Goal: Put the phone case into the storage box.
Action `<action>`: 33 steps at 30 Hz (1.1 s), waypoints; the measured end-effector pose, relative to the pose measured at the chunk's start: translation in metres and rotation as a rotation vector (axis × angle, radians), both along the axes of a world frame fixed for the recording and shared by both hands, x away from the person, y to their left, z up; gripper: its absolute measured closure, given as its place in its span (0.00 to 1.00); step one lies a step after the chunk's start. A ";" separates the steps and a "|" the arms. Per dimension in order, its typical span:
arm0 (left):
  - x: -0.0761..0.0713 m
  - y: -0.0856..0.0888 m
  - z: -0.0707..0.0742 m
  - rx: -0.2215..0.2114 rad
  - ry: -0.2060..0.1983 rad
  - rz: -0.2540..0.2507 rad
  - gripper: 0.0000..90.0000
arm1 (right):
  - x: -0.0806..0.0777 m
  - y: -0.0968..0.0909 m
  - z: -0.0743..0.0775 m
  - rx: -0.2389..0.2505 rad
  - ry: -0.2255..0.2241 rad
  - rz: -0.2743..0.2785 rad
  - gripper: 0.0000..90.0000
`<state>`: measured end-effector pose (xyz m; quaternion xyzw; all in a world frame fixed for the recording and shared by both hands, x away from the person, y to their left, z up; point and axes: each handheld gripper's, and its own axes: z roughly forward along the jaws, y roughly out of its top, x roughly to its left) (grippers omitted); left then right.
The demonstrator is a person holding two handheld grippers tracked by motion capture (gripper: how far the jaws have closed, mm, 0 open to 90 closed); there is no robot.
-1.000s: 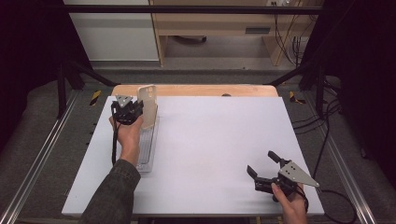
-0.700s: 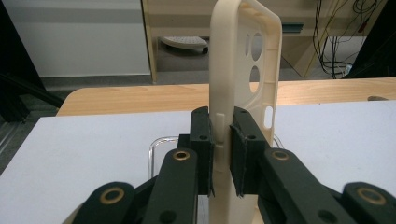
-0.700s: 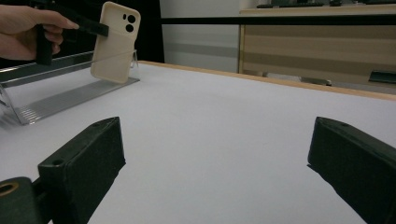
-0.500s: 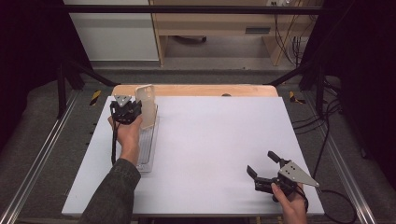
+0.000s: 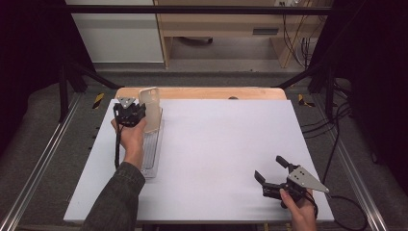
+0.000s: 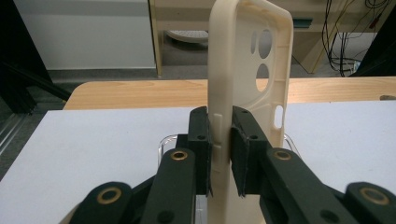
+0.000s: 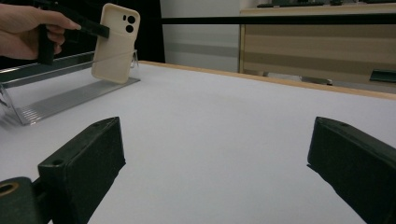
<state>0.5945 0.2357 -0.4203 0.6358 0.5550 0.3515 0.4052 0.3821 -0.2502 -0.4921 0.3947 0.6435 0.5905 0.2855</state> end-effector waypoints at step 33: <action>0.009 -0.004 0.001 0.054 0.033 -0.004 0.81 | 0.000 0.001 -0.001 0.007 0.010 0.007 0.04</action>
